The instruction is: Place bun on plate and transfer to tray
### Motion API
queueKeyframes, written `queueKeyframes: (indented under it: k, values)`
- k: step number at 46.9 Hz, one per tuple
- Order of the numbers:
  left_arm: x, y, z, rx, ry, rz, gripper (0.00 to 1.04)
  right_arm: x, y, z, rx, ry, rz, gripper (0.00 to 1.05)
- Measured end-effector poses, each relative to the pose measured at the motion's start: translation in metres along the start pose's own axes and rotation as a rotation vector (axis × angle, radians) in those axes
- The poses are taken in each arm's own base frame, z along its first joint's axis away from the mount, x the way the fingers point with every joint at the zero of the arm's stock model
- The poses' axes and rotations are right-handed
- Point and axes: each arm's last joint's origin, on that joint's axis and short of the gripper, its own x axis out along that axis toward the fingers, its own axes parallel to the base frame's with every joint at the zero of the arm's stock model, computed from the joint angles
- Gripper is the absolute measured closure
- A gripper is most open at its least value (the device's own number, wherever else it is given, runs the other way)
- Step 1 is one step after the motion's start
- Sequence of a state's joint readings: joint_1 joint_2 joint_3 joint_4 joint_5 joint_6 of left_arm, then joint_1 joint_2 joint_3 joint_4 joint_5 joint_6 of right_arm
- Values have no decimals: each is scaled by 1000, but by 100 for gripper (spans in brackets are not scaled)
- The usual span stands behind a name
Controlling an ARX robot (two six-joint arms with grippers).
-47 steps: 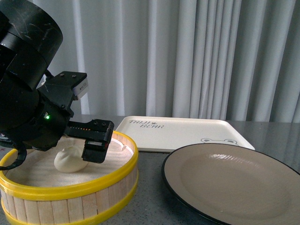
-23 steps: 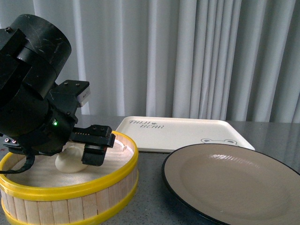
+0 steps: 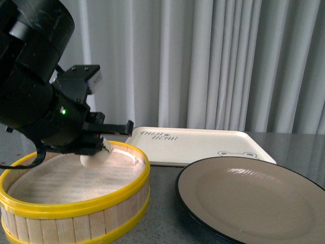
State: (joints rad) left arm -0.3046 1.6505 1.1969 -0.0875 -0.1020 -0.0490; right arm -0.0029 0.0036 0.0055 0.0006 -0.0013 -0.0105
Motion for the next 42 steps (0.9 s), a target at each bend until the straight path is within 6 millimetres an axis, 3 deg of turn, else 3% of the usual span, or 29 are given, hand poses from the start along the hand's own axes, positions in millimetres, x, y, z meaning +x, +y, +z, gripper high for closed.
queueKeyframes:
  k: [4,12,19,26,42]
  values:
    - [-10,-7,10,7,-55,-40,101,0,0,0,0,0,0,9]
    - [-21,-43,18,88,-131,-208,101,0,0,0,0,0,0,9]
    - [-26,-97,12,227,-174,-403,101,0,0,0,0,0,0,9]
    - [-9,-144,-2,292,-97,-556,101,0,0,0,0,0,0,9]
    - [16,-187,-17,373,26,-519,101,0,0,0,0,0,0,9]
